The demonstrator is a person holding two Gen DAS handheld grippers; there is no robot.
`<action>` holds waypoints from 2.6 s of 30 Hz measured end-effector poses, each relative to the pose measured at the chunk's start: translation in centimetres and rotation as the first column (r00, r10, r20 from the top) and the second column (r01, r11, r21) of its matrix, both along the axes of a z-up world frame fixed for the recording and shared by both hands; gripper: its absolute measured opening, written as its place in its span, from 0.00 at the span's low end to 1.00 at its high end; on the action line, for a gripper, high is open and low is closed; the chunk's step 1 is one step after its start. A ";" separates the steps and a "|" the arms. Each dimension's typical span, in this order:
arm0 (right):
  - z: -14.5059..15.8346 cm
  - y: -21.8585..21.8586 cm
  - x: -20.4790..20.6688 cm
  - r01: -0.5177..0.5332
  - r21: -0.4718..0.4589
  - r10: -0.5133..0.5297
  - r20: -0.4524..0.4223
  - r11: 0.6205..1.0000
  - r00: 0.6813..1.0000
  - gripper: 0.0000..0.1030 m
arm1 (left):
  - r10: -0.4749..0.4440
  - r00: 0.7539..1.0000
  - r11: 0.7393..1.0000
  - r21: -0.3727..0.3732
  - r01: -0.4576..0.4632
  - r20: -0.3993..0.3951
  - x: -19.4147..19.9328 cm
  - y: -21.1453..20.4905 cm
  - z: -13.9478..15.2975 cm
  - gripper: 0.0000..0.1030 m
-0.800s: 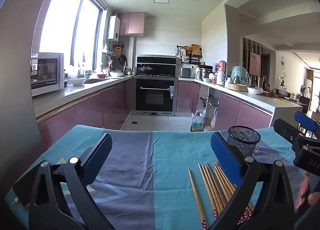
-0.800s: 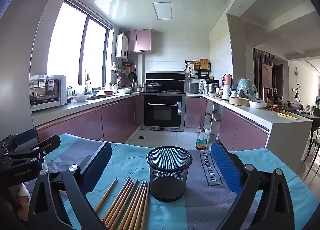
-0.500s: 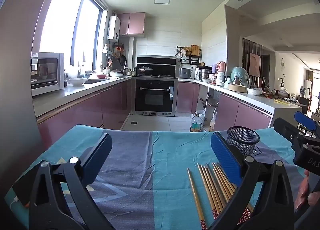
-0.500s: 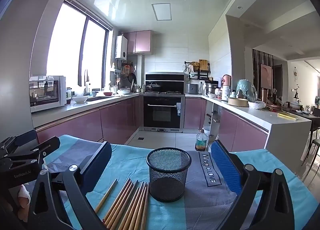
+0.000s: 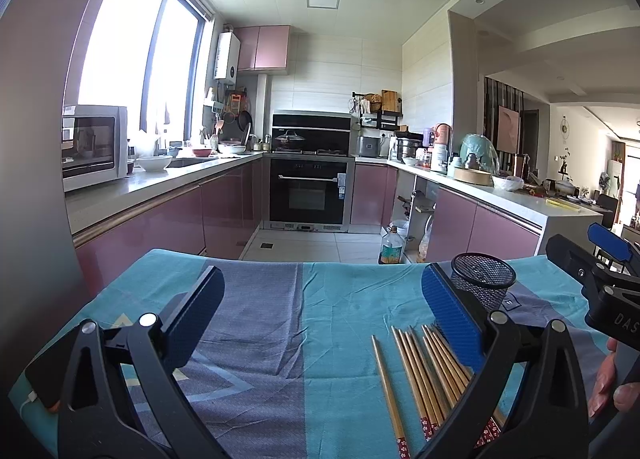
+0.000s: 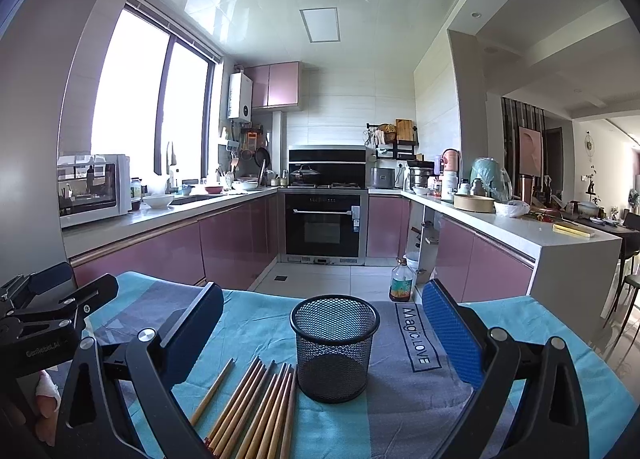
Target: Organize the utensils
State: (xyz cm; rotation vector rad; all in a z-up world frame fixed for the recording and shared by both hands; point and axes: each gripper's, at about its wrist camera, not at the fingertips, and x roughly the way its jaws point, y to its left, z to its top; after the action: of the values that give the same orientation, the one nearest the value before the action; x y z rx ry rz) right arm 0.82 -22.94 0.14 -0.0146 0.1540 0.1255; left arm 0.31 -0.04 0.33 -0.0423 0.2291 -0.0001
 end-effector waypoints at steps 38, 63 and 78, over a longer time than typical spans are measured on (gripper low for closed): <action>0.3 -0.3 0.3 0.005 0.008 -0.005 0.003 1.000 1.000 0.93 | -0.002 1.000 1.000 -0.003 0.002 0.002 -0.6 -0.7 -0.1 0.94; 0.2 -0.4 0.3 0.005 0.009 -0.005 -0.002 1.000 1.000 0.93 | -0.011 1.000 1.000 -0.005 0.011 -0.004 -0.8 -0.7 -0.3 0.94; -1.8 -0.8 2.5 -0.050 0.000 0.049 -0.190 0.999 0.981 0.93 | -0.063 0.985 0.996 0.046 0.071 -0.161 1.2 -1.2 -2.1 0.94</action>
State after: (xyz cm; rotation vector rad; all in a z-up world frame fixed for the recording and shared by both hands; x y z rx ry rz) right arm 3.29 -23.73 -1.66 -0.0108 0.3445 0.1762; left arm 1.53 -1.26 -1.73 0.0170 0.3903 -0.0583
